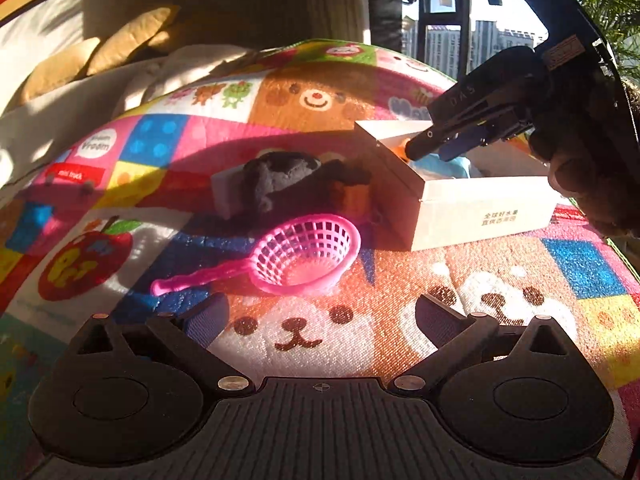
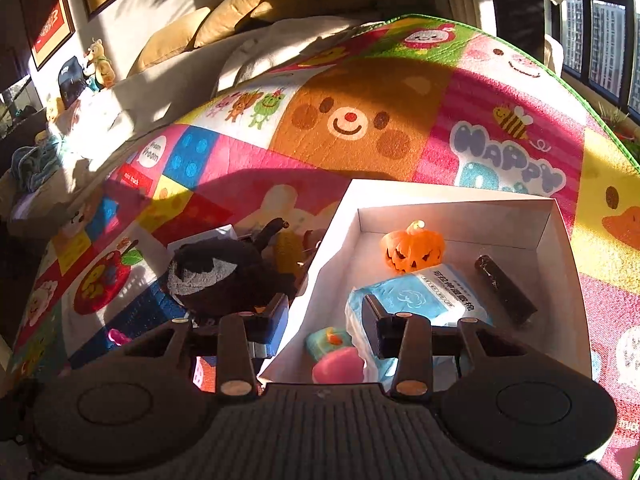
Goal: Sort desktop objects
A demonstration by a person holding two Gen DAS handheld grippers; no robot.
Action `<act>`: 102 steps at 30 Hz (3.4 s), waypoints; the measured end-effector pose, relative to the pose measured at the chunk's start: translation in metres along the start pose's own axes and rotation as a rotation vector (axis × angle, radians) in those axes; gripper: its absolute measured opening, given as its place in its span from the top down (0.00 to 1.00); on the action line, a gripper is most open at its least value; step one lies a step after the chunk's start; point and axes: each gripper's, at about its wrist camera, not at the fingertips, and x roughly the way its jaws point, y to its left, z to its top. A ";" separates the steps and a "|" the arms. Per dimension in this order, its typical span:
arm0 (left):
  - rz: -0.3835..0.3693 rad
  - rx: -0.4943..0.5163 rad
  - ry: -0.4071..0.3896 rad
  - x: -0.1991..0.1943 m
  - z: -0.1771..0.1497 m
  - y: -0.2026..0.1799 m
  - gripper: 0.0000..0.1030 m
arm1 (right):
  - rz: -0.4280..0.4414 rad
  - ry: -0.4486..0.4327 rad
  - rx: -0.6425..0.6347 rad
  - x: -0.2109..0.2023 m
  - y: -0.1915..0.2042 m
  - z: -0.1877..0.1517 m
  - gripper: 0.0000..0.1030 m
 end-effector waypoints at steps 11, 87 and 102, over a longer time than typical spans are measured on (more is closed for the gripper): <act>0.154 0.054 -0.042 -0.007 0.031 -0.016 0.00 | -0.052 -0.202 -0.199 -0.066 -0.016 -0.028 0.36; 0.293 -0.254 0.122 0.009 0.014 0.076 0.00 | 0.051 -0.153 -0.314 -0.029 0.097 -0.029 0.05; 0.237 -0.404 0.016 -0.023 0.001 0.107 0.00 | 0.151 -0.130 -0.361 -0.030 0.128 -0.046 0.18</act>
